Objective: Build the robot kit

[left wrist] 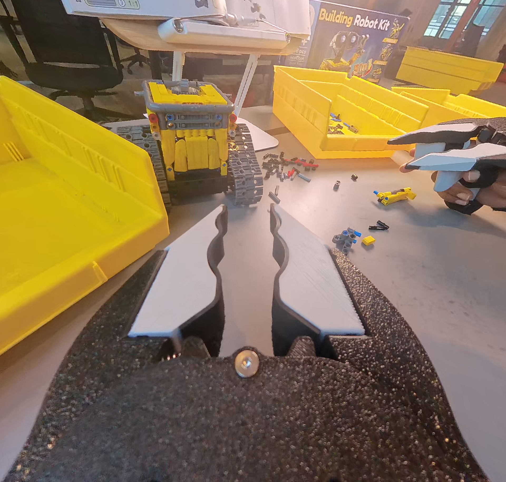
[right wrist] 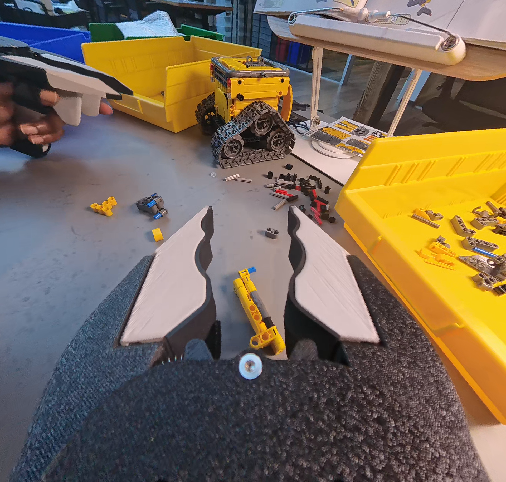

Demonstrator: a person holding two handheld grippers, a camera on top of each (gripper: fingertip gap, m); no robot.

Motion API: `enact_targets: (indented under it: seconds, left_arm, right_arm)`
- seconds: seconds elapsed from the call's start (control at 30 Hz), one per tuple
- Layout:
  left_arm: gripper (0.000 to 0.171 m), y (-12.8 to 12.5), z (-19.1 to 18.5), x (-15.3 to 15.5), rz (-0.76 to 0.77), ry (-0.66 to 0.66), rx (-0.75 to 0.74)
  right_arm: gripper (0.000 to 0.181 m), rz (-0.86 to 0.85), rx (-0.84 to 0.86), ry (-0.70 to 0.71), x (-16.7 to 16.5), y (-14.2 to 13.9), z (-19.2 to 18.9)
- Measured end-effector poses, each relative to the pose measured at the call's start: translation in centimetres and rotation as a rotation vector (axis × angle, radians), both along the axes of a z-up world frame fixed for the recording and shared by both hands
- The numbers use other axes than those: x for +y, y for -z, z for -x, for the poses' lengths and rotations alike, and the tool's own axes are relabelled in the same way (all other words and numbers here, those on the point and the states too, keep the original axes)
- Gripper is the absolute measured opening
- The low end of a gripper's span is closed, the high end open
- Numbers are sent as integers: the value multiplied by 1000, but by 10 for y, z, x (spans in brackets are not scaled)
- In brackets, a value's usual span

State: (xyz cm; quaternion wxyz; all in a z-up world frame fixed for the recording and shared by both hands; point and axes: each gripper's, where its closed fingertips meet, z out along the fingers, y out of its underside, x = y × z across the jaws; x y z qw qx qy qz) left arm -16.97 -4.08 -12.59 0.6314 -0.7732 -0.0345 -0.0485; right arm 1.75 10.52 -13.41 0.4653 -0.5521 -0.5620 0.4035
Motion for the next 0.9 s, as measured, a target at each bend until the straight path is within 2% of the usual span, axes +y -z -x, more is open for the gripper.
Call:
enact_targets:
  seconds: [0.3,0.7,0.9]
  left_arm:
    - [36,6,-6,2,36,27,15]
    - [43,19,-40,4,113,173,127]
    - [42,16,-38,4,100,161,150]
  right_arm:
    - [54,-2,-9,-4,0,1,0]
    - [50,-5,-25,-12,-2,4,0]
    - [49,-3,-23,-11,-2,4,0]
